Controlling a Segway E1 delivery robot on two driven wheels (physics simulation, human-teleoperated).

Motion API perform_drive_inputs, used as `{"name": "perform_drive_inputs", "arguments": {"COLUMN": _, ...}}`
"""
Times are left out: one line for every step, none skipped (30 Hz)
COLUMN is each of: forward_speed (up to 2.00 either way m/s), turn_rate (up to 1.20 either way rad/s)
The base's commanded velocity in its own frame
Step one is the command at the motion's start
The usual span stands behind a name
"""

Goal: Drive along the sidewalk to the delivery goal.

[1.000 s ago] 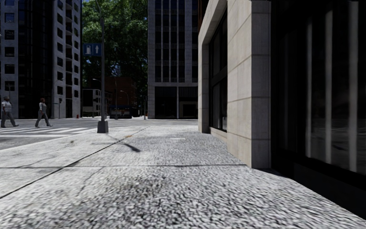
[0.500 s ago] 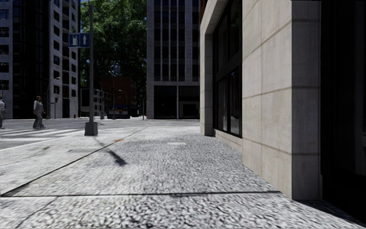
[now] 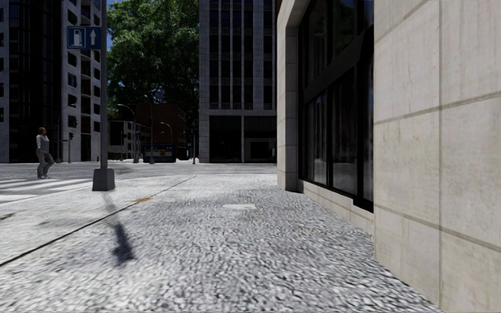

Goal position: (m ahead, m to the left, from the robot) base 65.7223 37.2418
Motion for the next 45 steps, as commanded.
{"name": "perform_drive_inputs", "arguments": {"forward_speed": 2.0, "turn_rate": 0.0}}
{"name": "perform_drive_inputs", "arguments": {"forward_speed": 2.0, "turn_rate": 0.0}}
{"name": "perform_drive_inputs", "arguments": {"forward_speed": 2.0, "turn_rate": 0.0}}
{"name": "perform_drive_inputs", "arguments": {"forward_speed": 2.0, "turn_rate": 0.0}}
{"name": "perform_drive_inputs", "arguments": {"forward_speed": 2.0, "turn_rate": 0.0}}
{"name": "perform_drive_inputs", "arguments": {"forward_speed": 2.0, "turn_rate": 0.0}}
{"name": "perform_drive_inputs", "arguments": {"forward_speed": 2.0, "turn_rate": 0.0}}
{"name": "perform_drive_inputs", "arguments": {"forward_speed": 2.0, "turn_rate": 0.0}}
{"name": "perform_drive_inputs", "arguments": {"forward_speed": 2.0, "turn_rate": 0.0}}
{"name": "perform_drive_inputs", "arguments": {"forward_speed": 2.0, "turn_rate": 0.0}}
{"name": "perform_drive_inputs", "arguments": {"forward_speed": 2.0, "turn_rate": 0.0}}
{"name": "perform_drive_inputs", "arguments": {"forward_speed": 2.0, "turn_rate": 0.0}}
{"name": "perform_drive_inputs", "arguments": {"forward_speed": 2.0, "turn_rate": 0.0}}
{"name": "perform_drive_inputs", "arguments": {"forward_speed": 2.0, "turn_rate": 0.0}}
{"name": "perform_drive_inputs", "arguments": {"forward_speed": 2.0, "turn_rate": 0.0}}
{"name": "perform_drive_inputs", "arguments": {"forward_speed": 2.0, "turn_rate": 0.0}}
{"name": "perform_drive_inputs", "arguments": {"forward_speed": 2.0, "turn_rate": 0.0}}
{"name": "perform_drive_inputs", "arguments": {"forward_speed": 2.0, "turn_rate": 0.0}}
{"name": "perform_drive_inputs", "arguments": {"forward_speed": 2.0, "turn_rate": 0.0}}
{"name": "perform_drive_inputs", "arguments": {"forward_speed": 2.0, "turn_rate": 0.0}}
{"name": "perform_drive_inputs", "arguments": {"forward_speed": 2.0, "turn_rate": 0.0}}
{"name": "perform_drive_inputs", "arguments": {"forward_speed": 2.0, "turn_rate": 0.0}}
{"name": "perform_drive_inputs", "arguments": {"forward_speed": 2.0, "turn_rate": 0.0}}
{"name": "perform_drive_inputs", "arguments": {"forward_speed": 2.0, "turn_rate": 0.0}}
{"name": "perform_drive_inputs", "arguments": {"forward_speed": 2.0, "turn_rate": 0.0}}
{"name": "perform_drive_inputs", "arguments": {"forward_speed": 2.0, "turn_rate": 0.0}}
{"name": "perform_drive_inputs", "arguments": {"forward_speed": 2.0, "turn_rate": 0.0}}
{"name": "perform_drive_inputs", "arguments": {"forward_speed": 2.0, "turn_rate": 0.0}}
{"name": "perform_drive_inputs", "arguments": {"forward_speed": 2.0, "turn_rate": 0.0}}
{"name": "perform_drive_inputs", "arguments": {"forward_speed": 2.0, "turn_rate": 0.0}}
{"name": "perform_drive_inputs", "arguments": {"forward_speed": 2.0, "turn_rate": 0.0}}
{"name": "perform_drive_inputs", "arguments": {"forward_speed": 2.0, "turn_rate": 0.0}}
{"name": "perform_drive_inputs", "arguments": {"forward_speed": 2.0, "turn_rate": 0.0}}
{"name": "perform_drive_inputs", "arguments": {"forward_speed": 2.0, "turn_rate": 0.0}}
{"name": "perform_drive_inputs", "arguments": {"forward_speed": 2.0, "turn_rate": 0.0}}
{"name": "perform_drive_inputs", "arguments": {"forward_speed": 2.0, "turn_rate": 0.0}}
{"name": "perform_drive_inputs", "arguments": {"forward_speed": 2.0, "turn_rate": 0.0}}
{"name": "perform_drive_inputs", "arguments": {"forward_speed": 2.0, "turn_rate": 0.0}}
{"name": "perform_drive_inputs", "arguments": {"forward_speed": 2.0, "turn_rate": 0.0}}
{"name": "perform_drive_inputs", "arguments": {"forward_speed": 2.0, "turn_rate": 0.0}}
{"name": "perform_drive_inputs", "arguments": {"forward_speed": 2.0, "turn_rate": 0.0}}
{"name": "perform_drive_inputs", "arguments": {"forward_speed": 2.0, "turn_rate": 0.0}}
{"name": "perform_drive_inputs", "arguments": {"forward_speed": 2.0, "turn_rate": 0.0}}
{"name": "perform_drive_inputs", "arguments": {"forward_speed": 2.0, "turn_rate": 0.0}}
{"name": "perform_drive_inputs", "arguments": {"forward_speed": 2.0, "turn_rate": 0.0}}
